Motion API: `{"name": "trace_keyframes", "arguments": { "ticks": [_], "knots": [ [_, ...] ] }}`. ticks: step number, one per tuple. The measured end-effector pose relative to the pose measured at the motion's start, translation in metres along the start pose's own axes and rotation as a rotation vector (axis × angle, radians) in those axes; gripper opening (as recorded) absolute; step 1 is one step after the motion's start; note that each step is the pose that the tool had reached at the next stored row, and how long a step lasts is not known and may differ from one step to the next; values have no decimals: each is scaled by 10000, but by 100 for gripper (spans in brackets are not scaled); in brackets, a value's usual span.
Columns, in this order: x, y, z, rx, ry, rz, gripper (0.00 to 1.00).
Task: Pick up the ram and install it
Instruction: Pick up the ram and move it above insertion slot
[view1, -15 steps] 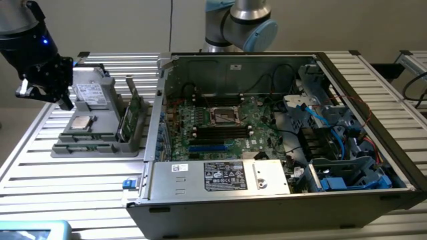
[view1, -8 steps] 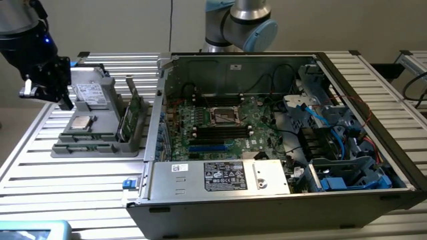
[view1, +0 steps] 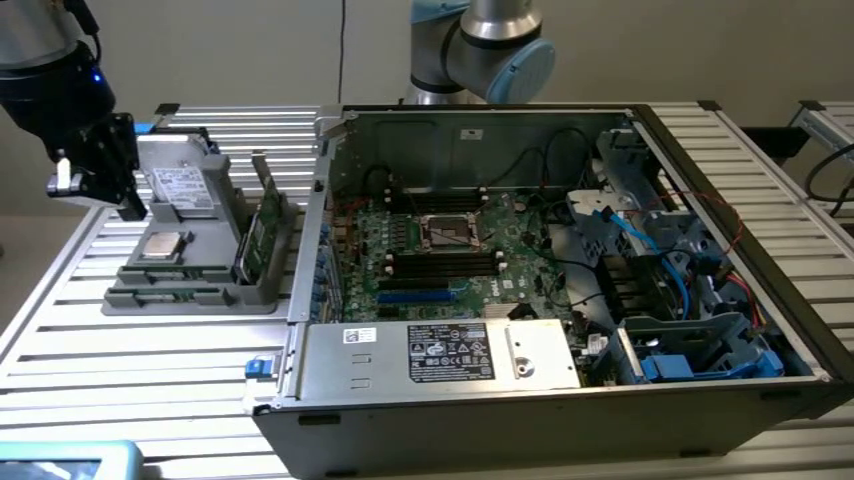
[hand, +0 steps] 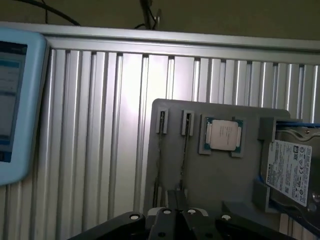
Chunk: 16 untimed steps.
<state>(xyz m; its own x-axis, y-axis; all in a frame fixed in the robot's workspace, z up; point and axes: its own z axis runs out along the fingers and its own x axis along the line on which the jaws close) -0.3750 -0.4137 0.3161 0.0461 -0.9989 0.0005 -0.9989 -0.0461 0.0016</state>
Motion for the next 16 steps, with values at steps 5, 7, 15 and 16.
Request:
{"name": "trace_keyframes", "arguments": {
  "ticks": [5, 7, 15, 16],
  "knots": [
    [0, 1, 2, 0, 1, -2, 12],
    [0, 1, 2, -7, 4, -2, 18],
    [2, 2, 52, -35, 217, 141, 36],
    [2, 2, 65, -37, 234, 192, 36]
  ]
}}
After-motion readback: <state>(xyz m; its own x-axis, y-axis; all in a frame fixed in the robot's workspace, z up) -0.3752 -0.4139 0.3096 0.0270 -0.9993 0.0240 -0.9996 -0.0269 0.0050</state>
